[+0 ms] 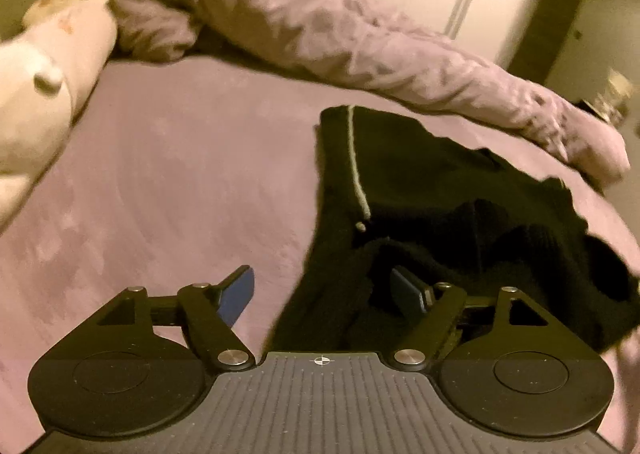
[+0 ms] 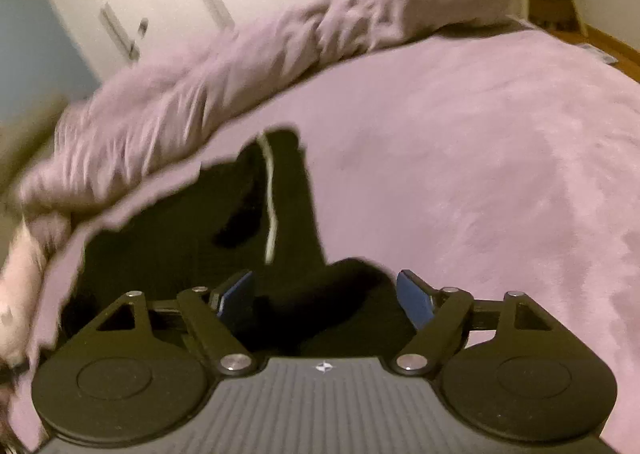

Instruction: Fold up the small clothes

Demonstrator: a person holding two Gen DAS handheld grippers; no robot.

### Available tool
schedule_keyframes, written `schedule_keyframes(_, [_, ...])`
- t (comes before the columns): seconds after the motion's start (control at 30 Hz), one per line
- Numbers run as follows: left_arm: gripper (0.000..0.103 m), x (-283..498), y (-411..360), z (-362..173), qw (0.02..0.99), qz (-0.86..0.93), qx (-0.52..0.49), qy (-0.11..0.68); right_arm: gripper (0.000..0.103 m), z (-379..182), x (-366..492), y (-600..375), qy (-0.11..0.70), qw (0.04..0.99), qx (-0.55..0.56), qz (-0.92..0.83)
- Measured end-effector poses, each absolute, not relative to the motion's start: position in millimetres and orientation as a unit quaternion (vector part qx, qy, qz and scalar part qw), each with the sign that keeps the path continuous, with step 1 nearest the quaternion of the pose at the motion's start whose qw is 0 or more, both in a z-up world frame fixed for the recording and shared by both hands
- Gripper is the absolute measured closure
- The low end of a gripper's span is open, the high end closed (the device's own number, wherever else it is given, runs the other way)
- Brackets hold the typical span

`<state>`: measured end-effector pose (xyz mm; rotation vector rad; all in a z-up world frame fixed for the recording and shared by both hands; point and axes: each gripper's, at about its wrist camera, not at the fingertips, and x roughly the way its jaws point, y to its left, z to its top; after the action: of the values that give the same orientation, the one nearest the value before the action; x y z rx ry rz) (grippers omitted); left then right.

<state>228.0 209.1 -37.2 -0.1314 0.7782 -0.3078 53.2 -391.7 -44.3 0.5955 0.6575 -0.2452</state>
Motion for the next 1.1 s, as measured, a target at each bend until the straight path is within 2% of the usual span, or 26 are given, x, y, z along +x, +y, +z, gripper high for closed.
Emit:
schedule_keyframes(0.1, [0.015,220,197,-36,0.911,-0.183,-0.016,0.369,0.022,-44,43,-417,0.286,0.878,0.365,-0.122])
schedule_keyframes(0.13, [0.015,219,189,-38,0.909,-0.194,0.025,0.367,0.022,-43,47,-416,0.299,0.885,0.343,-0.102])
schedule_keyframes(0.23, [0.015,215,165,-47,0.901,-0.208,0.139,0.354,0.022,-42,57,-384,0.349,0.919,0.177,-0.055])
schedule_keyframes(0.33, [0.016,222,148,-60,0.895,-0.207,0.183,0.351,0.022,-54,68,-357,0.389,0.918,0.067,-0.026])
schedule_keyframes(0.5, [0.032,245,138,-63,0.896,-0.211,0.155,0.359,0.022,-59,87,-330,0.388,0.917,-0.089,-0.029])
schedule_keyframes(0.53, [0.033,247,135,-61,0.896,-0.219,0.151,0.356,0.022,-59,92,-326,0.382,0.916,-0.114,-0.035])
schedule_keyframes(0.63, [0.037,251,120,-61,0.888,-0.243,0.169,0.353,0.022,-57,109,-326,0.382,0.915,-0.128,-0.023])
schedule_keyframes(0.73, [0.055,255,102,-71,0.869,-0.265,0.214,0.358,0.024,-64,120,-320,0.391,0.910,-0.135,-0.006])
schedule_keyframes(0.77, [0.061,255,96,-74,0.863,-0.272,0.227,0.360,0.038,-64,123,-320,0.393,0.911,-0.126,0.001])
schedule_keyframes(0.8, [0.067,254,92,-76,0.857,-0.281,0.240,0.359,0.059,-64,122,-320,0.393,0.912,-0.115,0.009])
schedule_keyframes(0.9, [0.081,253,88,-78,0.848,-0.297,0.258,0.354,0.080,-63,127,-324,0.397,0.914,-0.078,0.022])
schedule_keyframes(1.0, [0.086,254,98,-72,0.863,-0.296,0.219,0.346,0.091,-62,126,-325,0.385,0.920,-0.074,0.007])
schedule_keyframes(1.1, [0.087,255,118,-61,0.889,-0.276,0.137,0.338,0.092,-54,120,-335,0.365,0.930,-0.034,-0.010])
